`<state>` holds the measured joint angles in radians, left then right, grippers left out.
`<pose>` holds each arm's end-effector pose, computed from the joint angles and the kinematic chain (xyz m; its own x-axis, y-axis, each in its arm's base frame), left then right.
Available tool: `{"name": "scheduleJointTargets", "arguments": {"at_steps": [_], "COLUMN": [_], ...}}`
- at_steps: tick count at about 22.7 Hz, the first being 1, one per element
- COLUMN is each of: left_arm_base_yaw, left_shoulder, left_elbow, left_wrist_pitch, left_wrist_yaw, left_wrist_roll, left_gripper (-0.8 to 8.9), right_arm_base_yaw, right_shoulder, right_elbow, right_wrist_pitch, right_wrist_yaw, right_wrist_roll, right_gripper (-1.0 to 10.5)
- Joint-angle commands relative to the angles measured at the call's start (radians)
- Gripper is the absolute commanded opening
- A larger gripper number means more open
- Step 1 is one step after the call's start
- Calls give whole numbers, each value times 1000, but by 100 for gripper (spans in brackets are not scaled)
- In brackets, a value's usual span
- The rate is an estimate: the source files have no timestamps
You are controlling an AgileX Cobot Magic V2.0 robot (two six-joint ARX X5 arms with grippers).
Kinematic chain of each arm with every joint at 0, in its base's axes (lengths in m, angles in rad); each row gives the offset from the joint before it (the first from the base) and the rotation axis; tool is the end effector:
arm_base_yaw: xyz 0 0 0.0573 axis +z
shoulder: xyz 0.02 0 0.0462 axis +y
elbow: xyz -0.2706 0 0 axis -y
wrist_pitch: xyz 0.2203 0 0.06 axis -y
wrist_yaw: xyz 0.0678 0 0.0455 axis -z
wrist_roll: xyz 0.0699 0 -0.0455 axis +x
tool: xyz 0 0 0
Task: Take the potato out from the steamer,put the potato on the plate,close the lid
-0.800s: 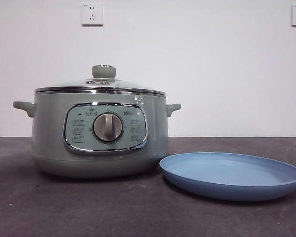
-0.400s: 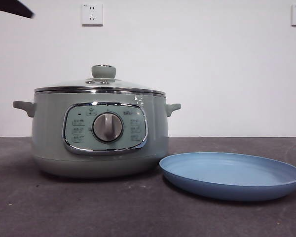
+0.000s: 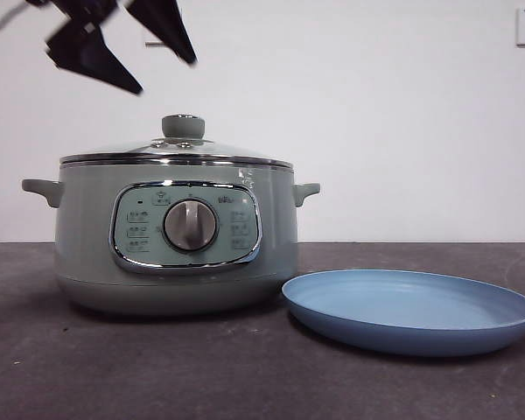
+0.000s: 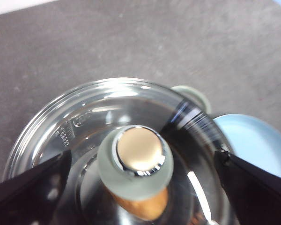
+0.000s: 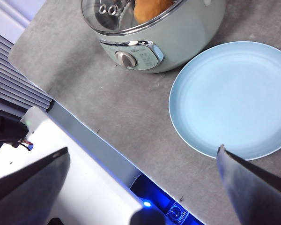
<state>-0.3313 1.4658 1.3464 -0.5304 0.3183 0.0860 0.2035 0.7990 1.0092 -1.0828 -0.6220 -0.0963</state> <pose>0.2996 -0.1262 0.3248 0.6133 -0.5419 -0.5746 0.5917 0.7971 -0.1203 0.1037 0.0630 0.3066 0.3939 0.6762 -0.6225 -0.6007 0.7020 0.3824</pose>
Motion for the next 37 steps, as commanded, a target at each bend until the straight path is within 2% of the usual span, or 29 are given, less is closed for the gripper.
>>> {"name": "scheduleJointTargets", "arguments": {"at_steps": [1,9,10,13,18,26,30,34,37], "left_arm_base_yaw": [-22,-76,-83,-95,-95,-95,-93,-70,-35], "left_shoulder": [54,147,147,147,147,138,76,-31,-145], "left_elbow": [5,5,5,5,5,5,13,17,17], "left_wrist_pitch": [35,88,88,86,81,85,87,61,-26], "left_wrist_yaw": [-29,-117,-137,-159,-159,-159,-161,-163,-162], "left_wrist_roll": [23,27,27,27,27,22,21,19,19], "left_gripper": [665,653,604,266,-14,-12,-12,-12,-12], "right_arm_base_yaw": [1,1,1,1,1,1,1,2,23], "right_shoulder": [0,0,0,0,0,0,0,15,53], "right_elbow": [2,2,2,2,2,2,2,2,2], "right_wrist_pitch": [5,5,5,5,5,5,13,87,186], "right_wrist_yaw": [-4,-1,0,0,0,0,0,-2,-8], "right_wrist_roll": [2,2,2,2,2,2,3,60,119], "right_gripper": [599,599,599,599,599,599,599,599,599]}}
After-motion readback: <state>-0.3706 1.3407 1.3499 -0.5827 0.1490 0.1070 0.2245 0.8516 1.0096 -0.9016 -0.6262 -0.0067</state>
